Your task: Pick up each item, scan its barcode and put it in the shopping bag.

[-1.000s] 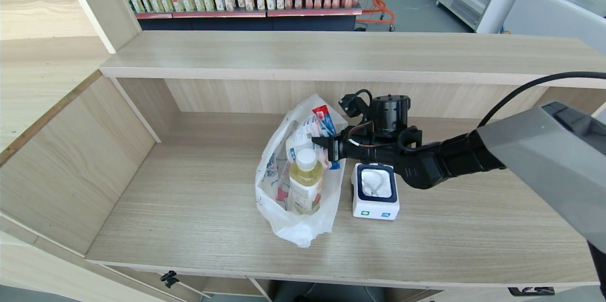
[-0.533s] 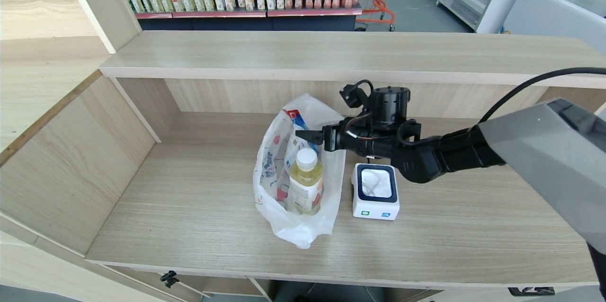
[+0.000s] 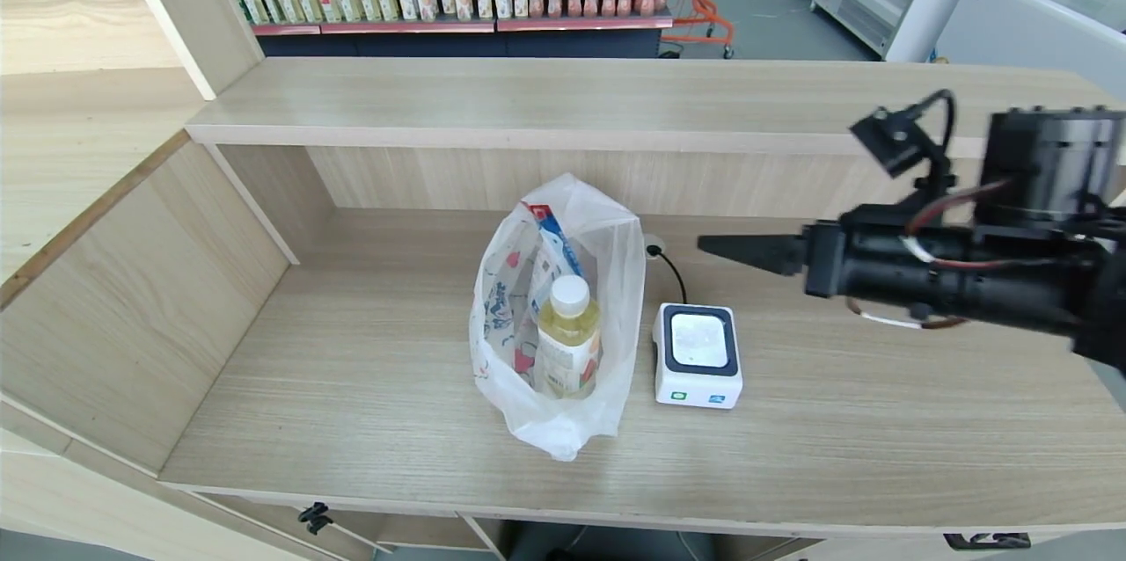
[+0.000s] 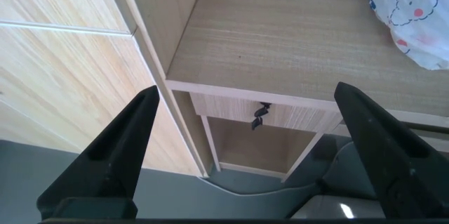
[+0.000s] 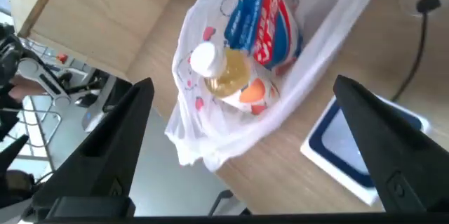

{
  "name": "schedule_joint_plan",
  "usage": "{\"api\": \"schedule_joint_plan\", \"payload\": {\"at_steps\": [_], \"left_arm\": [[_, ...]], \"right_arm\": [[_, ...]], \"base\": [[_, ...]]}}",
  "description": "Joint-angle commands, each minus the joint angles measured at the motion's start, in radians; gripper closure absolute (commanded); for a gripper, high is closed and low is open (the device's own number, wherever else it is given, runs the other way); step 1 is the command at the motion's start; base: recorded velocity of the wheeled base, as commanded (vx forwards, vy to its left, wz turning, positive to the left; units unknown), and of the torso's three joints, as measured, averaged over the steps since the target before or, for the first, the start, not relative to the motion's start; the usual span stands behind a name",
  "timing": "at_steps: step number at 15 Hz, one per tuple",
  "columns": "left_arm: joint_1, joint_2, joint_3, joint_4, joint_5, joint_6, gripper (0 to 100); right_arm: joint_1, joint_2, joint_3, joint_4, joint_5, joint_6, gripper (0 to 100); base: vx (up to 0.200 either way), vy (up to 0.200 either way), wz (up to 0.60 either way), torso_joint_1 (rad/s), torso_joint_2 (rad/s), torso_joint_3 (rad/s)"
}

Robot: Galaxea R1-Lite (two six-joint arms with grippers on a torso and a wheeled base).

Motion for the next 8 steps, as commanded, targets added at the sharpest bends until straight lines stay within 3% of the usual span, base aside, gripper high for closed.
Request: {"api": "schedule_joint_plan", "payload": {"at_steps": [1,4,6,8], "left_arm": [[0.000,0.000,0.000,0.000,0.001,0.000,0],[0.000,0.000,0.000,0.000,0.001,0.000,0],[0.000,0.000,0.000,0.000,0.001,0.000,0],[0.000,0.000,0.000,0.000,0.001,0.000,0]], "right_arm": [[-0.181,-0.530,0.353,0.172,-0.011,-0.081,0],[-0.222,-0.944,0.597,0.406,-0.293,-0.104,0],[-0.243,-1.172,0.744,0.422,-0.419,-0.170,0],[-0.268,-1.312,0.841,0.424,-0.459,-0.201,0]], "base": [[0.000,0.000,0.00,0.000,0.00,0.000],[0.000,0.000,0.00,0.000,0.00,0.000],[0.000,0.000,0.00,0.000,0.00,0.000],[0.000,0.000,0.00,0.000,0.00,0.000]]}}
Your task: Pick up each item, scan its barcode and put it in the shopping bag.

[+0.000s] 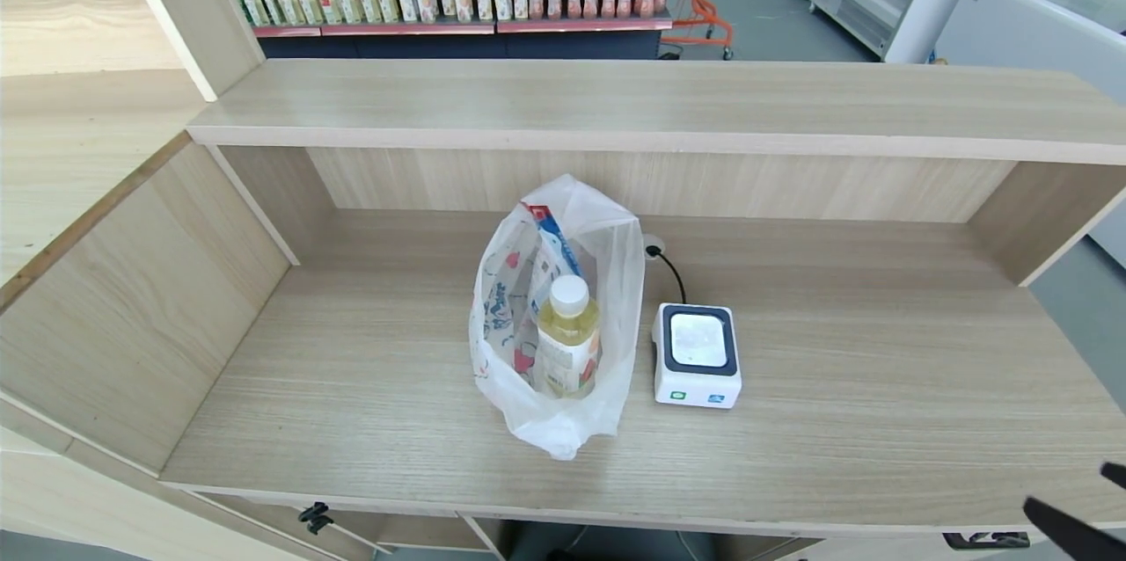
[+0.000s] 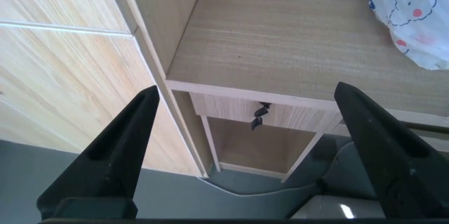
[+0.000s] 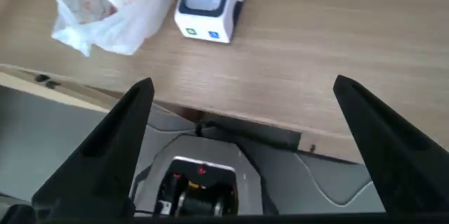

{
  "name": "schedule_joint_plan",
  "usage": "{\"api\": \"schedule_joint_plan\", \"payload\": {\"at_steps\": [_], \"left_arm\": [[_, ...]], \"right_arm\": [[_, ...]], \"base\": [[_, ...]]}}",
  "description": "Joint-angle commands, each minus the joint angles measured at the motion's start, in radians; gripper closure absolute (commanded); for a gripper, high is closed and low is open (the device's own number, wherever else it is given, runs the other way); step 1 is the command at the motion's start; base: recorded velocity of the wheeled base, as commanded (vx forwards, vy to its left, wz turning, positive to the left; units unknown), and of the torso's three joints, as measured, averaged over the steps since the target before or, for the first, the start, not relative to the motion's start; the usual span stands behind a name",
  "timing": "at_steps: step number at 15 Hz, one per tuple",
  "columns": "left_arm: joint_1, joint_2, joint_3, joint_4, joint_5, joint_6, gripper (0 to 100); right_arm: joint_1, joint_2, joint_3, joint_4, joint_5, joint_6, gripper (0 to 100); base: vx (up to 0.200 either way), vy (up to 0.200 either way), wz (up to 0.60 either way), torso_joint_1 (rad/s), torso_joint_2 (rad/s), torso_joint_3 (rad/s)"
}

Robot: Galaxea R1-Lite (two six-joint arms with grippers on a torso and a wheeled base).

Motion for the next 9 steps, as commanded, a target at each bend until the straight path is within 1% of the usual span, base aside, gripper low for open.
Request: {"api": "schedule_joint_plan", "payload": {"at_steps": [1,2,3,4,5,6,9], "left_arm": [[0.000,0.000,0.000,0.000,0.000,0.000,0],[0.000,0.000,0.000,0.000,0.000,0.000,0],[0.000,0.000,0.000,0.000,0.000,0.000,0],[0.000,0.000,0.000,0.000,0.000,0.000,0],[0.000,0.000,0.000,0.000,0.000,0.000,0],[0.000,0.000,0.000,0.000,0.000,0.000,0],[0.000,0.000,0.000,0.000,0.000,0.000,0]], "right_arm": [[-0.131,-0.431,0.236,0.067,-0.118,-0.067,0],[-0.137,-0.474,0.236,0.068,-0.116,-0.072,0],[-0.182,-0.527,0.236,0.074,-0.118,-0.104,0],[-0.180,-0.543,0.236,0.085,-0.134,-0.129,0],[-0.159,-0.586,0.236,0.093,-0.137,-0.135,0],[-0.157,-0.586,0.236,0.097,-0.137,-0.133,0],[-0.157,-0.586,0.236,0.099,-0.145,-0.070,0]], "base": [[0.000,0.000,0.00,0.000,0.00,0.000],[0.000,0.000,0.00,0.000,0.00,0.000],[0.000,0.000,0.00,0.000,0.00,0.000],[0.000,0.000,0.00,0.000,0.00,0.000],[0.000,0.000,0.00,0.000,0.00,0.000],[0.000,0.000,0.00,0.000,0.00,0.000],[0.000,0.000,0.00,0.000,0.00,0.000]]}}
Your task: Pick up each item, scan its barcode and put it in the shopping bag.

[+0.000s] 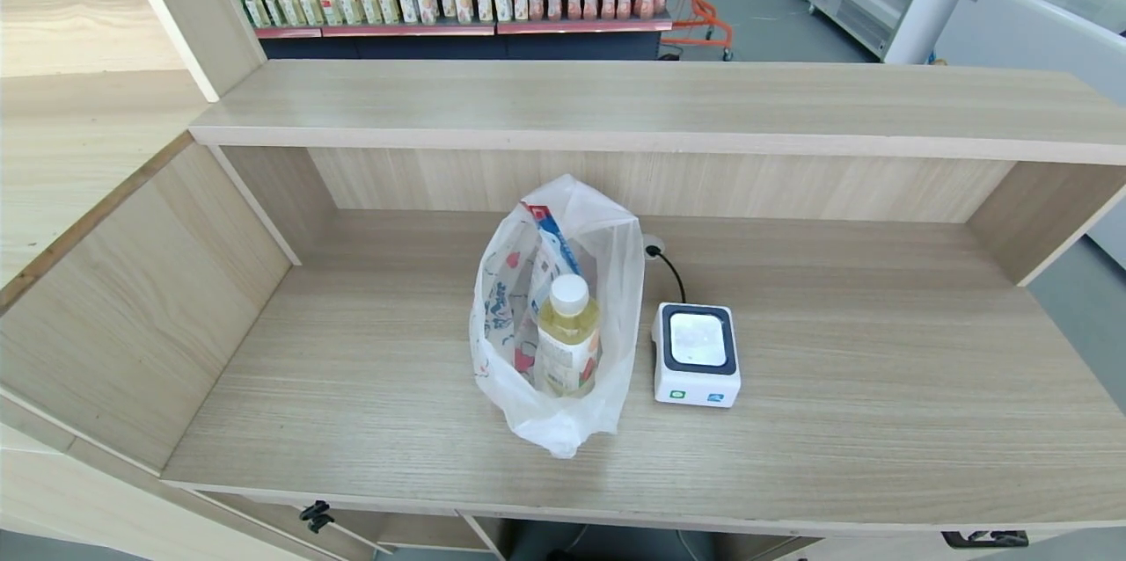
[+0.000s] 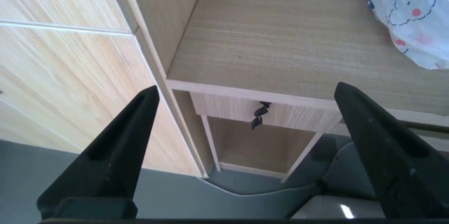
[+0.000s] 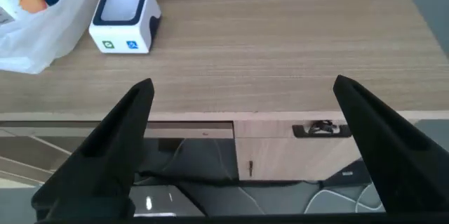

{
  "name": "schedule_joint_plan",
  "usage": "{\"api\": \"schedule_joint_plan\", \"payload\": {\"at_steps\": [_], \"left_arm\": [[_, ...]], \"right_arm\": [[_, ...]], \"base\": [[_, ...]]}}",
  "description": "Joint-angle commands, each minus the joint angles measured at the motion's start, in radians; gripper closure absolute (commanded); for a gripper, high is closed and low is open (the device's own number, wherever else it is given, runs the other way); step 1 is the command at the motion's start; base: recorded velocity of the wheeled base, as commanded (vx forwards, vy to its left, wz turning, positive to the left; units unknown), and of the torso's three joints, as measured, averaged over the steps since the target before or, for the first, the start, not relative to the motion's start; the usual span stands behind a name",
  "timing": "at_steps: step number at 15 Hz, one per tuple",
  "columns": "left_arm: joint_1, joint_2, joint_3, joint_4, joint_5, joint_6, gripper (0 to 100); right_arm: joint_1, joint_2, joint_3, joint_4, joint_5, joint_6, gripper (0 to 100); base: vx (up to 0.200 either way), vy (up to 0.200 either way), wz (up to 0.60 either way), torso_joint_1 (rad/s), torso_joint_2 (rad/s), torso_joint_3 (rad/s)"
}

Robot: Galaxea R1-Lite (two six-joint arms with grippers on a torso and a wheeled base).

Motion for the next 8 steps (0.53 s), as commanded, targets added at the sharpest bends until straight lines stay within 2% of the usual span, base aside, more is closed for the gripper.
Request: {"api": "schedule_joint_plan", "payload": {"at_steps": [1,2,8], "left_arm": [[0.000,0.000,0.000,0.000,0.001,0.000,0],[0.000,0.000,0.000,0.000,0.001,0.000,0],[0.000,0.000,0.000,0.000,0.001,0.000,0]], "right_arm": [[0.000,-0.024,0.002,0.000,-0.001,0.008,0],[0.000,-0.024,0.002,0.001,-0.002,0.008,100],[0.000,-0.024,0.002,0.007,0.019,-0.068,100]], "base": [[0.000,0.000,0.00,0.000,0.00,0.000],[0.000,0.000,0.00,0.000,0.00,0.000],[0.000,0.000,0.00,0.000,0.00,0.000]]}}
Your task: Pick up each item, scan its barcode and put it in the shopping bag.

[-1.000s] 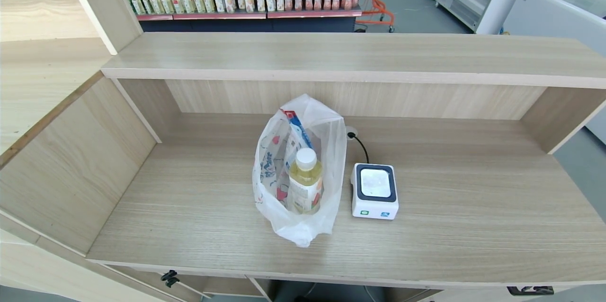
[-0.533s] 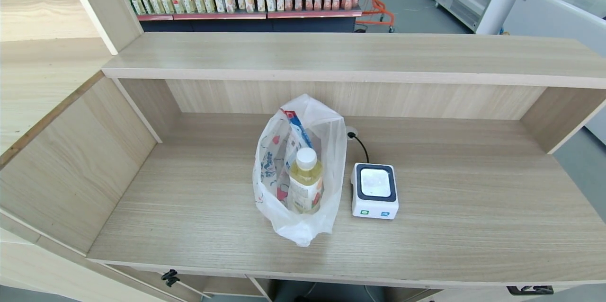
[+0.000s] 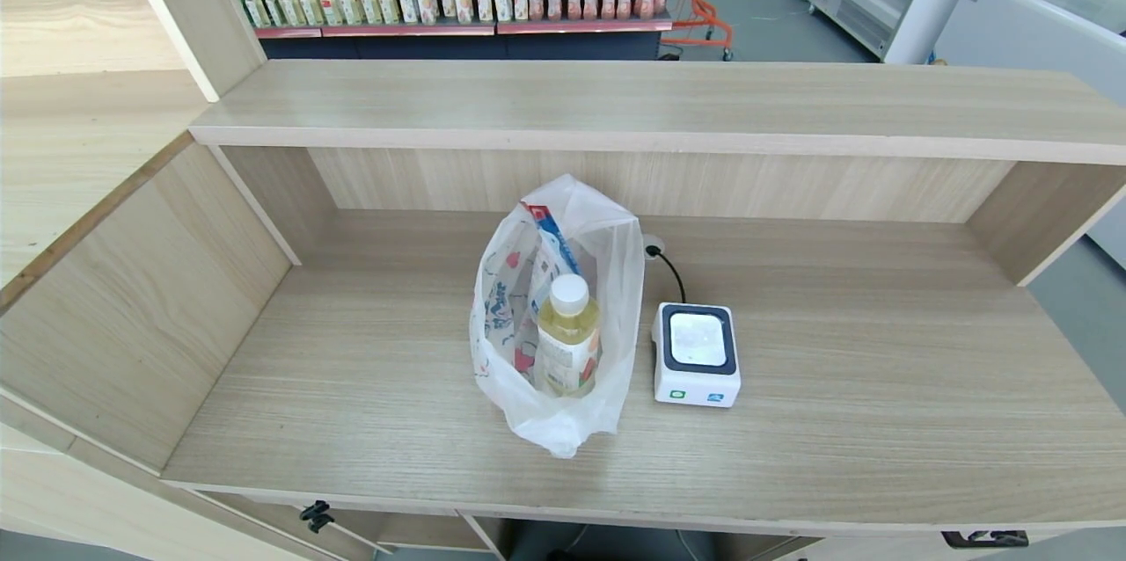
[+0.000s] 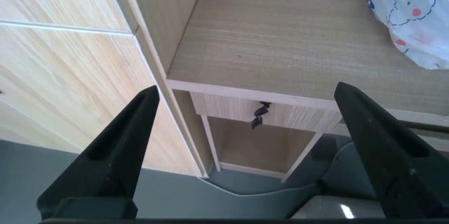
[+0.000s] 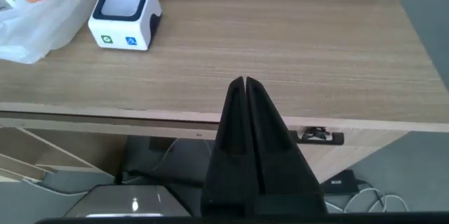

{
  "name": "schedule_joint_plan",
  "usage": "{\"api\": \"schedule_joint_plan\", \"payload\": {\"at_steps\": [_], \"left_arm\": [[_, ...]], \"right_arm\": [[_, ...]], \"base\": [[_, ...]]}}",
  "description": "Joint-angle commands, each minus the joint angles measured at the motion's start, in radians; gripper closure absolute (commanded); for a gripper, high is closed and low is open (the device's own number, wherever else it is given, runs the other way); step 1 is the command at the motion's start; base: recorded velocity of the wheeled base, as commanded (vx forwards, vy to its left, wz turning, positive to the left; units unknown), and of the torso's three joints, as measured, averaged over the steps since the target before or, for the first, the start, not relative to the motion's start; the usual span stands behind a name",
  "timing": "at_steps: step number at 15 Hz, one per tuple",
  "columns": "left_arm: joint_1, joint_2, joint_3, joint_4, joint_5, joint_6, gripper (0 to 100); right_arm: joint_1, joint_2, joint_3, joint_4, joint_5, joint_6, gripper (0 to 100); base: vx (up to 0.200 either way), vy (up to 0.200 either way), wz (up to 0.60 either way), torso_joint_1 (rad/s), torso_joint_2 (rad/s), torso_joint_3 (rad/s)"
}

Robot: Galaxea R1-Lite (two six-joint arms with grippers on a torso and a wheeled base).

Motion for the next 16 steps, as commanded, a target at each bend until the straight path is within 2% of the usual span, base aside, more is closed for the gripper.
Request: {"api": "schedule_joint_plan", "payload": {"at_steps": [1,6,8,13,14,16], "left_arm": [[0.000,0.000,0.000,0.000,0.001,0.000,0],[0.000,0.000,0.000,0.000,0.001,0.000,0],[0.000,0.001,0.000,-0.001,0.001,-0.022,0],[0.000,0.000,0.000,0.000,-0.001,0.003,0],[0.000,0.000,0.000,0.000,-0.001,-0.002,0],[0.000,0.000,0.000,0.000,-0.001,-0.002,0]], "right_arm": [[0.000,0.004,0.000,-0.001,0.003,-0.006,100],[0.000,0.004,0.000,-0.001,0.012,0.000,100],[0.000,0.004,0.000,-0.001,0.008,0.031,100],[0.000,0.004,0.000,-0.001,0.006,0.032,100],[0.000,0.004,0.000,-0.001,0.006,0.032,100],[0.000,0.004,0.000,-0.001,0.006,0.032,100]], "base": [[0.000,0.000,0.00,0.000,0.00,0.000],[0.000,0.000,0.00,0.000,0.00,0.000],[0.000,0.000,0.00,0.000,0.00,0.000],[0.000,-0.200,0.00,0.005,0.00,0.004],[0.000,-0.200,0.00,0.002,0.00,0.002],[0.000,0.000,0.00,0.000,0.00,0.000]]}}
